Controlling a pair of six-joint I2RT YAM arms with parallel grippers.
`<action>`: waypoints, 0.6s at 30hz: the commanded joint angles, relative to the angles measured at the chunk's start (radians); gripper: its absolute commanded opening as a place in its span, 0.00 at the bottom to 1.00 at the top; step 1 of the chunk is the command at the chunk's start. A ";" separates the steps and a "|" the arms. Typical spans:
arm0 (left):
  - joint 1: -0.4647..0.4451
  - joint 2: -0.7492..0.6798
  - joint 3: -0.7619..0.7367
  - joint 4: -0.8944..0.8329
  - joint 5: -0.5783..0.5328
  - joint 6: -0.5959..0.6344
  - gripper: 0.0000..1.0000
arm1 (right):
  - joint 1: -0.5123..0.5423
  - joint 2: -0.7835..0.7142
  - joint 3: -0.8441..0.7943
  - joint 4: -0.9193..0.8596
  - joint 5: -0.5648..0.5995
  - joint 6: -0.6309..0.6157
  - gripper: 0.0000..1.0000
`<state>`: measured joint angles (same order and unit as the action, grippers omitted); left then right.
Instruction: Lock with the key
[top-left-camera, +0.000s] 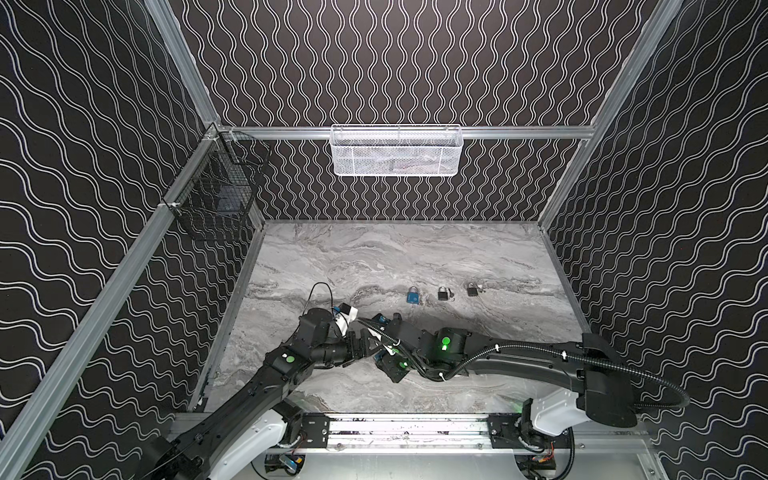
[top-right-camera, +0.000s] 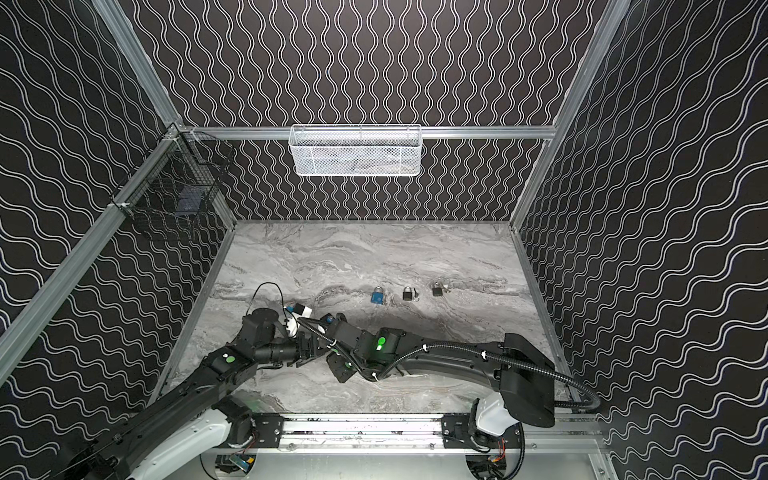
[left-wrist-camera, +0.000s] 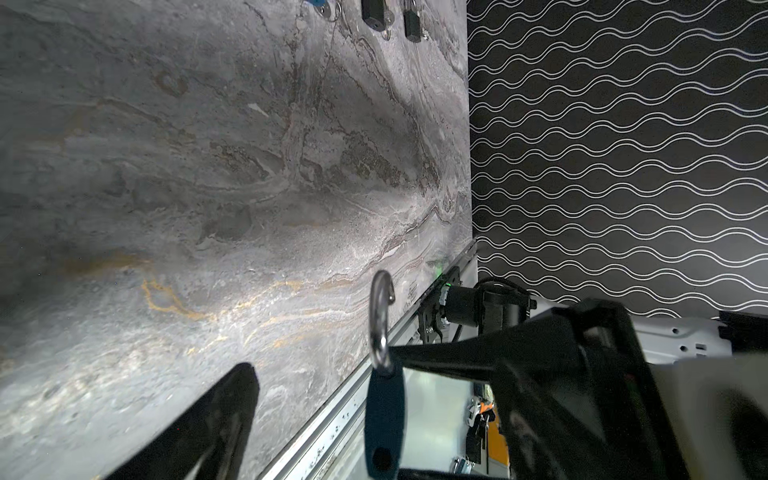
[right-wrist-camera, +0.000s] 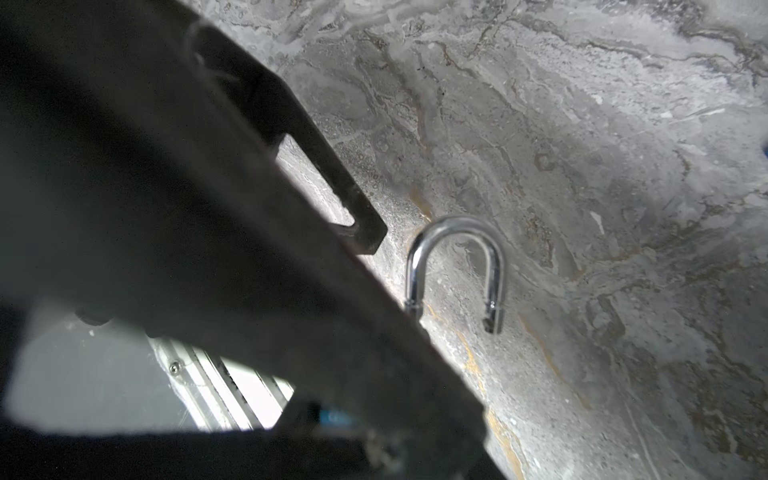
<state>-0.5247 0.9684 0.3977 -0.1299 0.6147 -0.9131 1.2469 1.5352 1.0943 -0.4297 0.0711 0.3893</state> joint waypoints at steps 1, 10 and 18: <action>-0.001 -0.020 0.009 0.054 -0.053 0.008 0.89 | 0.007 -0.003 0.009 0.018 -0.016 0.001 0.18; -0.001 0.001 0.014 0.090 -0.098 -0.019 0.81 | 0.017 -0.002 0.017 0.016 -0.008 0.008 0.18; -0.001 0.002 0.020 0.092 -0.096 -0.011 0.69 | 0.023 -0.008 0.017 0.017 0.001 0.014 0.18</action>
<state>-0.5247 0.9745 0.4107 -0.0826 0.5304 -0.9203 1.2678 1.5352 1.1019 -0.4248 0.0673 0.4000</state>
